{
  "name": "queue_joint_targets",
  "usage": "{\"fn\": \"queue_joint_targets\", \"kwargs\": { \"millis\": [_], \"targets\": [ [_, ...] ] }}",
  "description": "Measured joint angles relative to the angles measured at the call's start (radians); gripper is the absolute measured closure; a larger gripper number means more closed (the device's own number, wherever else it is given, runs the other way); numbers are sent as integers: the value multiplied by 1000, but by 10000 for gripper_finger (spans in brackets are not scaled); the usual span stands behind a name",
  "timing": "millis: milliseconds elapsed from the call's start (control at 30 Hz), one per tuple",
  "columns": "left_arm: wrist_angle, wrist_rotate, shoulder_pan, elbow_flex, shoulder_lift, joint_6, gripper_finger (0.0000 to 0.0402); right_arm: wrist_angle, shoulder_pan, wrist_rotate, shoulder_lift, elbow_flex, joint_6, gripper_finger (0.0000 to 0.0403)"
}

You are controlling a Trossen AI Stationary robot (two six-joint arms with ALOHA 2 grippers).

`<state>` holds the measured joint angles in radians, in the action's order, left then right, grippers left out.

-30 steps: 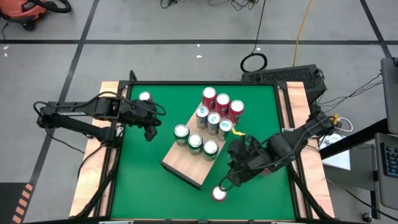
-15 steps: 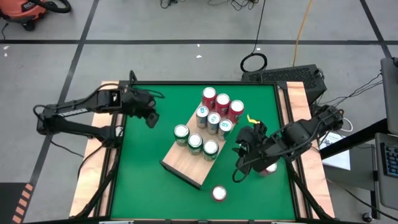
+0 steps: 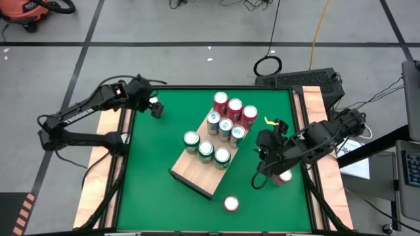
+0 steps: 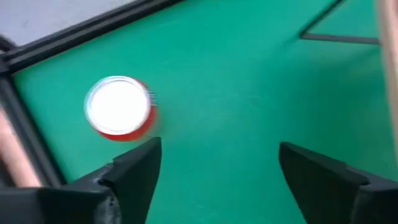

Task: Sort soda cans
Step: Put the red soda can on the shelf

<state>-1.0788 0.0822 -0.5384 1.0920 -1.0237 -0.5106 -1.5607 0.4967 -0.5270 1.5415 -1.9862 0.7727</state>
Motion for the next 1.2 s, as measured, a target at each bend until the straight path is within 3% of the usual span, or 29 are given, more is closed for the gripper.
{"fn": "queue_joint_targets", "kwargs": {
  "millis": [233, 367, 633, 867, 1200],
  "targets": [
    [-8, 24, -109, 0, -23, 20, 6, -9, -29, 16, -16, 0, -9, 273],
    [-6, -12, -201, 0, -59, 31, 17, -10, -50, 5, -18, 0, 96, 273],
    [17, -57, -330, 0, -193, 262, 19, -10, -78, 4, -11, 0, 214, 273],
    [31, -126, -378, 0, -284, 354, 3, -10, -79, 4, -11, 0, 320, 273],
    [50, -88, -408, 0, -343, 418, 3, 7, -79, 4, -11, 0, 379, 273]
  ]
}}
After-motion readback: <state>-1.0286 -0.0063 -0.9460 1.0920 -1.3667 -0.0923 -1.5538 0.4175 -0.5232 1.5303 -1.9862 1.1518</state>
